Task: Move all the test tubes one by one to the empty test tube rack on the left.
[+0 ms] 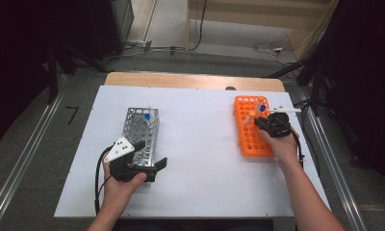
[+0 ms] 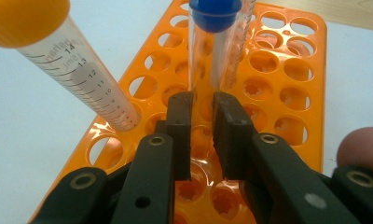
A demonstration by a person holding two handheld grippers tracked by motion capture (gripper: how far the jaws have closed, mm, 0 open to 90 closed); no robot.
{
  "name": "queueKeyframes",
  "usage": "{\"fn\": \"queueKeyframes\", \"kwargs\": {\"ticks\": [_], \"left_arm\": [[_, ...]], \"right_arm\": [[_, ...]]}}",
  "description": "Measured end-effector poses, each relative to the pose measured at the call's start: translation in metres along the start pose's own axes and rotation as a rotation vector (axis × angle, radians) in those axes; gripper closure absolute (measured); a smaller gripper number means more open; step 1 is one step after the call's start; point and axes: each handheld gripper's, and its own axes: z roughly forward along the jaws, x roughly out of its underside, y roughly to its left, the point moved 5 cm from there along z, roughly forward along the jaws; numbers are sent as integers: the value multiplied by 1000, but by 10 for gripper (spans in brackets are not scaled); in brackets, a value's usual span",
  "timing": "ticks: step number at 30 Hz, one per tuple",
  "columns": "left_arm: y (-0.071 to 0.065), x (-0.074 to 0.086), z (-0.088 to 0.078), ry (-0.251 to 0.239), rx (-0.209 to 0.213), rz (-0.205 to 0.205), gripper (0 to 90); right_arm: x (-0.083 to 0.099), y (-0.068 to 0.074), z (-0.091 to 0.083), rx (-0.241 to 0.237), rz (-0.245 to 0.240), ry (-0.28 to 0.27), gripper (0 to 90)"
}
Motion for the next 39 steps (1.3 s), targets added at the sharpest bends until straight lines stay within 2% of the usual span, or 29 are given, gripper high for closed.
{"fn": "queueKeyframes", "kwargs": {"ticks": [9,14,19,30,39], "left_arm": [[-1,-1,1,-2,7,2,0],[-2,-1,1,-1,8,5,0],[-5,-2,2,2,10,15,0],[-18,-4,8,13,40,43,0],[-26,-4,11,17,64,65,0]], "right_arm": [[-6,1,-20,-4,2,-97,753],[-11,4,-39,-34,3,-149,753],[-8,11,-57,-68,4,-169,753],[14,47,-89,-162,-40,-207,753],[34,90,-92,-265,-93,-186,753]]}}
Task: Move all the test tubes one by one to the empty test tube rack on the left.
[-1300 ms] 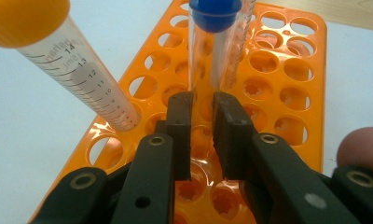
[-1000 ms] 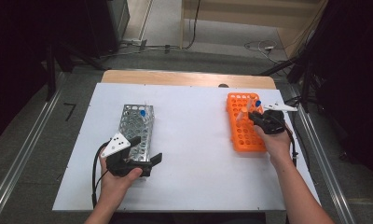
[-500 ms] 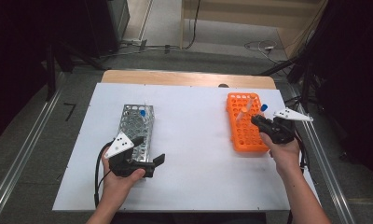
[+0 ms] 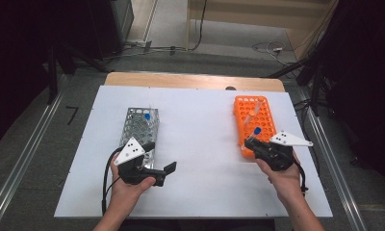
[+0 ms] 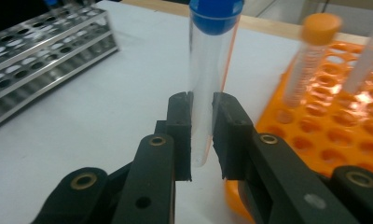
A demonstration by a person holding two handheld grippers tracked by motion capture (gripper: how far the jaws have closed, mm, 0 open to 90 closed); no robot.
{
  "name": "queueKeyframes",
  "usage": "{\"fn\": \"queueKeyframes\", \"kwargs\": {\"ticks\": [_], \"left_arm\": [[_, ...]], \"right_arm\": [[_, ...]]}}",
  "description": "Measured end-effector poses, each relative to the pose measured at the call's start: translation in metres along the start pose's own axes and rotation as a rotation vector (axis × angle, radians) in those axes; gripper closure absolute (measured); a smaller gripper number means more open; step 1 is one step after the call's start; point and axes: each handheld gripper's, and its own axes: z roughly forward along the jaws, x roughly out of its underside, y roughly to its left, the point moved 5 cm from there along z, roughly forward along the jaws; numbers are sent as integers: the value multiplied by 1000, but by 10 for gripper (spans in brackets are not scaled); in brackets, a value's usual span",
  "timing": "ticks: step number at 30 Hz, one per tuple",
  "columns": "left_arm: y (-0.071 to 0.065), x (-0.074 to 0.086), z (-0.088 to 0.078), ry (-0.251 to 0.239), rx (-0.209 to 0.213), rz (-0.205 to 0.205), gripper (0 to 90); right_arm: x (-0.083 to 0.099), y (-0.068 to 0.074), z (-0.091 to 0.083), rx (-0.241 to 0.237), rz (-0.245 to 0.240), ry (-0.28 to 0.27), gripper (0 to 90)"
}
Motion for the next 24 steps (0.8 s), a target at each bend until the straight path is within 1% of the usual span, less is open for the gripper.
{"fn": "queueKeyframes", "kwargs": {"ticks": [3,5,6,11,16,19,23,24], "left_arm": [[-3,0,1,2,9,4,1],[-5,-1,2,-2,13,7,1],[-7,-2,2,-1,18,10,4],[-14,-4,2,-1,35,20,32],[-20,-6,5,3,29,15,95],[-24,-7,7,12,44,20,138],[-30,-8,11,13,75,21,195],[-32,-8,12,14,83,27,213]], "right_arm": [[3,15,4,-30,-18,9,753],[5,24,7,-51,-21,14,753],[5,28,8,-65,-26,14,753],[10,51,16,-106,-62,34,753],[12,70,23,-149,-92,52,753],[12,79,26,-168,-103,54,753],[13,91,30,-195,-122,61,753],[13,95,31,-200,-124,64,753]]}}
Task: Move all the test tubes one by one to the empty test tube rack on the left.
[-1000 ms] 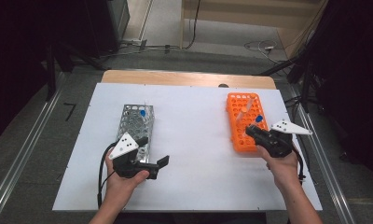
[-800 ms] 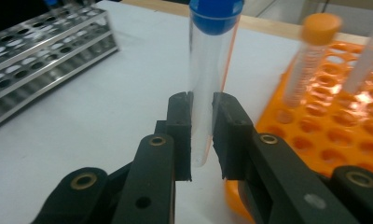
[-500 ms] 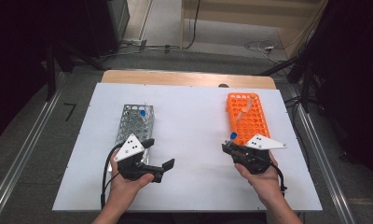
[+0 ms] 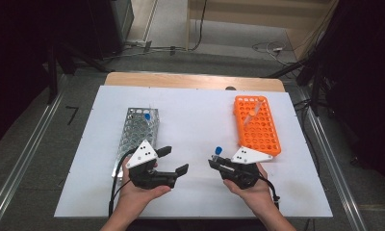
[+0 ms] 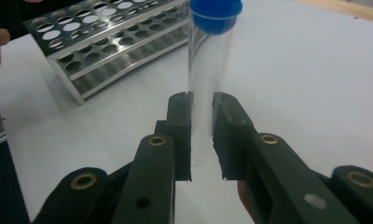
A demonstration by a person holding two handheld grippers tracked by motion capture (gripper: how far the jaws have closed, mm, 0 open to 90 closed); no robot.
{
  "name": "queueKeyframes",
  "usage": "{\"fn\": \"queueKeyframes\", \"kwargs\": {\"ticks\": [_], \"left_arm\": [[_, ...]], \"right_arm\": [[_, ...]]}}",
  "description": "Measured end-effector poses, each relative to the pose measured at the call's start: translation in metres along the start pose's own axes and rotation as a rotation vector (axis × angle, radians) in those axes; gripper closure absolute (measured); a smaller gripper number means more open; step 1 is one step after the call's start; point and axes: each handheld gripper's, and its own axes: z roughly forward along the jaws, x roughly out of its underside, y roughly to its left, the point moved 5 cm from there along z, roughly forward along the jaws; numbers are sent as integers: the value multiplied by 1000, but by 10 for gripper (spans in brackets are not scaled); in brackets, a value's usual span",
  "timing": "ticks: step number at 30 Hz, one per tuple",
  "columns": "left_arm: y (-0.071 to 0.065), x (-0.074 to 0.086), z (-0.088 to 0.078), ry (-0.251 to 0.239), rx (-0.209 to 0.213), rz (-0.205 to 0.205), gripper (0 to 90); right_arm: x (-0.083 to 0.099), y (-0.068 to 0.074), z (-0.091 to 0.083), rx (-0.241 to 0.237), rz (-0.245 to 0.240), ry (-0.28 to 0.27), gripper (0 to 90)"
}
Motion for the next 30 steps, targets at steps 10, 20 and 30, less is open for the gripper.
{"fn": "queueKeyframes", "kwargs": {"ticks": [10,20,30], "left_arm": [[-17,-3,9,0,75,36,388],[-26,-3,19,12,106,59,544],[-29,0,22,26,98,106,749]], "right_arm": [[-3,24,11,-60,-42,13,753],[-5,44,18,-106,-72,26,753],[-3,53,21,-134,-92,41,752]]}}
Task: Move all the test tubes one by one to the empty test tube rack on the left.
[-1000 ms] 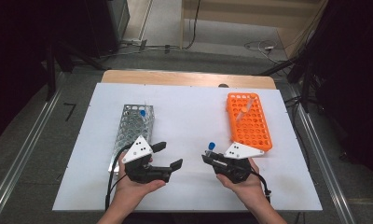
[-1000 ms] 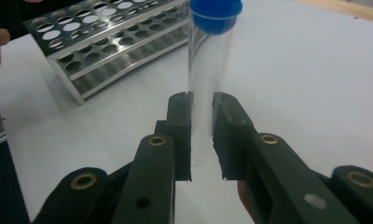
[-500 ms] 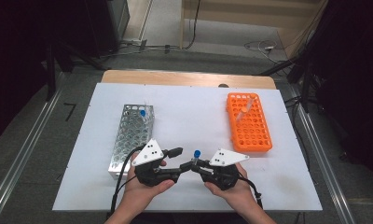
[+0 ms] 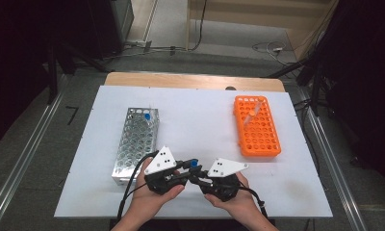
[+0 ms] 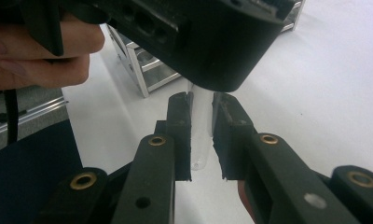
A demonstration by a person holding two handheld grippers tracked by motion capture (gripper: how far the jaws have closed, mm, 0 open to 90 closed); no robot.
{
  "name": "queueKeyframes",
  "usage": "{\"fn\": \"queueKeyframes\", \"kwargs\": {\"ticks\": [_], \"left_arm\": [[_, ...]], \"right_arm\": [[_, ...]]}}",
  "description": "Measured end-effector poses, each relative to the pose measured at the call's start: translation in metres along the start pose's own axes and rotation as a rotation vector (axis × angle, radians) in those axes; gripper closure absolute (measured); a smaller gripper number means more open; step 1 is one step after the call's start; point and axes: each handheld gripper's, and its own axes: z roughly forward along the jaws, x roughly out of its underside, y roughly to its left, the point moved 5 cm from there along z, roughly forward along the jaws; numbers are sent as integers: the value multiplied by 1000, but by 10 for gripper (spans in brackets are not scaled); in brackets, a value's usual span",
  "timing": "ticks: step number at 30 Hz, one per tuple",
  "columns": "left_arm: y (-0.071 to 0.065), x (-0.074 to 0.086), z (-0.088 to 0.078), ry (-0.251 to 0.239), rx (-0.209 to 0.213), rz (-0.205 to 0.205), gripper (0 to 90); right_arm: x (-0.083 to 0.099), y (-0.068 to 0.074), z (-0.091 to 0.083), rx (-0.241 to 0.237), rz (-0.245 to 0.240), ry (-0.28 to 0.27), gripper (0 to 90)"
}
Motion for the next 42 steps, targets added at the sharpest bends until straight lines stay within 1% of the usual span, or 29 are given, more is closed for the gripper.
{"fn": "queueKeyframes", "kwargs": {"ticks": [3,5,7,9,11,12,15,17,18,19,20,22,25,26,31,37,39,42], "left_arm": [[1,0,-1,3,-6,7,759],[1,-1,-2,-1,-7,3,761],[3,-2,-4,-6,-16,-2,762],[5,-3,-6,-16,-26,-7,762],[7,-5,-9,-20,-34,-10,763],[9,-5,-11,-22,-42,-11,763],[16,-7,-17,-31,-63,-23,763],[22,-9,-22,-36,-82,-26,763],[26,-9,-25,-36,-92,-28,763],[29,-10,-27,-43,-101,-31,763],[33,-12,-31,-46,-112,-34,763],[39,-13,-36,-54,-128,-40,763],[50,-16,-44,-61,-160,-45,763],[54,-17,-47,-69,-170,-52,763],[72,-24,-58,-81,-223,-58,763],[98,-33,-69,-97,-302,-69,763],[109,-35,-71,-103,-333,-75,763],[121,-37,-73,-111,-364,-84,763]], "right_arm": [[0,0,0,0,-1,-1,751],[0,0,0,2,1,-5,747],[0,0,-1,1,8,-6,733],[0,-2,-2,4,2,-4,646],[1,-4,-4,-20,19,-13,545],[1,-6,-6,-23,19,-22,482],[3,-12,-12,-14,31,-27,293],[5,-18,-17,8,39,-36,166],[6,-22,-20,9,39,-34,118],[7,-26,-22,7,49,-33,76],[9,-31,-26,10,58,-34,60],[13,-39,-33,24,60,-44,0],[19,-53,-45,46,89,-67,0],[21,-57,-49,61,94,-73,0],[30,-74,-67,109,120,-79,0],[43,-86,-86,148,142,-74,0],[48,-89,-91,155,147,-73,0],[56,-93,-98,164,162,-68,0]]}}
